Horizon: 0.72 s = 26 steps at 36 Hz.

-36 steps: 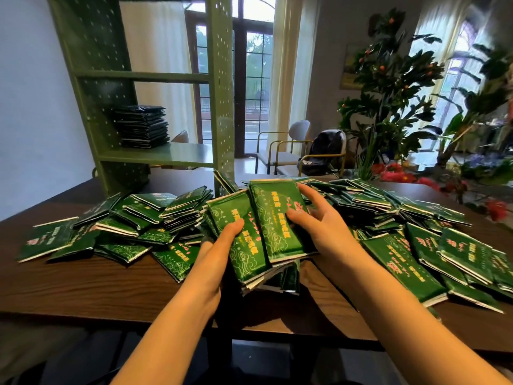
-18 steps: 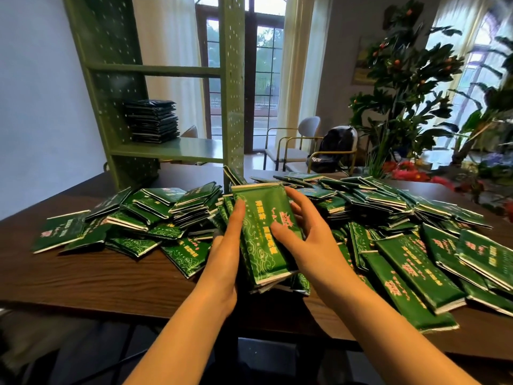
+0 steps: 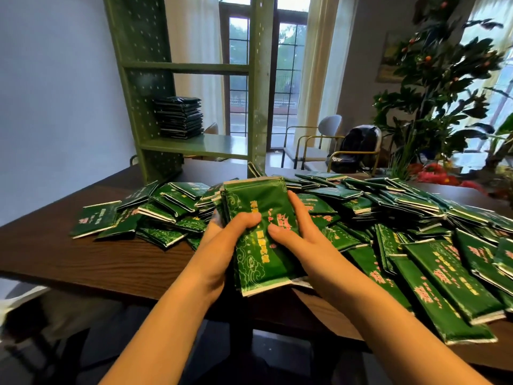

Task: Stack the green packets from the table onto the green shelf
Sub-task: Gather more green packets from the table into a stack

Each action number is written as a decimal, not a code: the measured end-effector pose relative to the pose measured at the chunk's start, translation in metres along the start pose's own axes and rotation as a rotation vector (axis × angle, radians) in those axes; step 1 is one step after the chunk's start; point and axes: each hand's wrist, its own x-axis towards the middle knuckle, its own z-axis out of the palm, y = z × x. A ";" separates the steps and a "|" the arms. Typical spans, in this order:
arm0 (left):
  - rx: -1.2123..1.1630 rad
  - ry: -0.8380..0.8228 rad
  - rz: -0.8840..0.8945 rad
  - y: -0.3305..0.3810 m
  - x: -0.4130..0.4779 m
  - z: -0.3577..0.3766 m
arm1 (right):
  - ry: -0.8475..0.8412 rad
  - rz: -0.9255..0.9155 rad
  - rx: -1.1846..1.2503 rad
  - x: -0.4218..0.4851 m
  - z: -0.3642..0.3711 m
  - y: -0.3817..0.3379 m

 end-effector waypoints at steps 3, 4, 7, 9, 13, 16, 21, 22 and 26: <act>0.043 0.018 0.079 0.009 -0.002 -0.023 | -0.074 0.050 0.032 0.013 0.016 0.004; 0.065 0.020 0.106 0.011 -0.003 -0.029 | -0.088 0.049 0.044 0.016 0.021 0.003; 0.178 0.021 0.198 0.018 -0.007 -0.052 | -0.138 0.049 0.124 0.028 0.043 0.001; 0.278 0.016 0.241 0.023 -0.009 -0.067 | -0.159 0.066 0.223 0.033 0.058 0.000; 0.440 0.067 0.318 0.030 -0.008 -0.101 | -0.186 0.110 0.275 0.048 0.086 0.005; 0.534 0.107 0.395 0.033 -0.006 -0.121 | -0.149 0.099 0.263 0.063 0.105 0.010; 0.748 0.061 0.478 0.034 0.002 -0.140 | -0.118 0.000 0.284 0.082 0.121 0.016; 0.786 0.047 0.471 0.034 0.003 -0.145 | -0.113 -0.016 0.273 0.085 0.122 0.020; 0.897 0.050 0.424 0.025 0.007 -0.169 | -0.068 -0.112 0.193 0.093 0.125 0.035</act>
